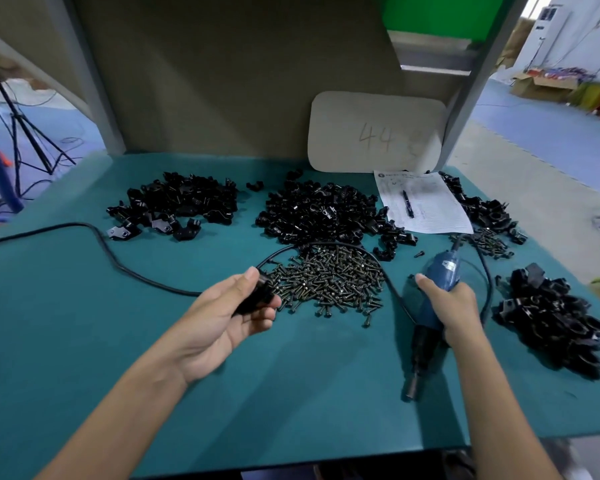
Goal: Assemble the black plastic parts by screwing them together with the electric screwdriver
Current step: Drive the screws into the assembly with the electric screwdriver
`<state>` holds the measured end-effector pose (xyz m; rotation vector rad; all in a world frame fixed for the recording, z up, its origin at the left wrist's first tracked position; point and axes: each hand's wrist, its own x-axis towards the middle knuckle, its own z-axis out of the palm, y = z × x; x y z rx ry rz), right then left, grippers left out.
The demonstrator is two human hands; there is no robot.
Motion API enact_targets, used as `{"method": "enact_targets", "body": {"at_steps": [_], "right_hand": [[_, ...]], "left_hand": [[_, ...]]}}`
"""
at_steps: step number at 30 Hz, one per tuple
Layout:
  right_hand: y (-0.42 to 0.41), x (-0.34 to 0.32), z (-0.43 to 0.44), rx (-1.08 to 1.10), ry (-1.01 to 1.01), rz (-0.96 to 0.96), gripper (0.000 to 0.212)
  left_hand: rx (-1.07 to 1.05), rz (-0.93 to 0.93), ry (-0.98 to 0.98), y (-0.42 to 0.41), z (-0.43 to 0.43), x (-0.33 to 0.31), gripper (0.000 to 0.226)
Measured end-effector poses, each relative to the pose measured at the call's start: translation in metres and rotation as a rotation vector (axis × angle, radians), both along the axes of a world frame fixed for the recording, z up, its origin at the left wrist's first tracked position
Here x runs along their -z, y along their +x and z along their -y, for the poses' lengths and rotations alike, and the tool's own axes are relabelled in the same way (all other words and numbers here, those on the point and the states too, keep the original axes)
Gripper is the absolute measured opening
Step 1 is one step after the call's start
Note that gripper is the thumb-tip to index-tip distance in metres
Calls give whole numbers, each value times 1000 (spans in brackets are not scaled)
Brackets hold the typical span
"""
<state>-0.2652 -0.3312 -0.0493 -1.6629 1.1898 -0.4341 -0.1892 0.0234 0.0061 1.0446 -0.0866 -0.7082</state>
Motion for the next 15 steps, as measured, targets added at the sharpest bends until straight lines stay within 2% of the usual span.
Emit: {"method": "enact_targets", "body": {"at_steps": [5,12,14,15], "right_hand": [[4,9,-4,-29,-148,-78,42],[12,12,-2,51,-192,-59,43],[11,10,-2,46,-193,-87,51],[10,10,-3,34,-224,-127,62]], "left_hand": [[4,20,18,-2,5,-2,35],[-31,-56,25,-4,14,4,37],[11,-74,-6,-5,15,6,39],[31,-74,-20,-5,16,7,39]]}}
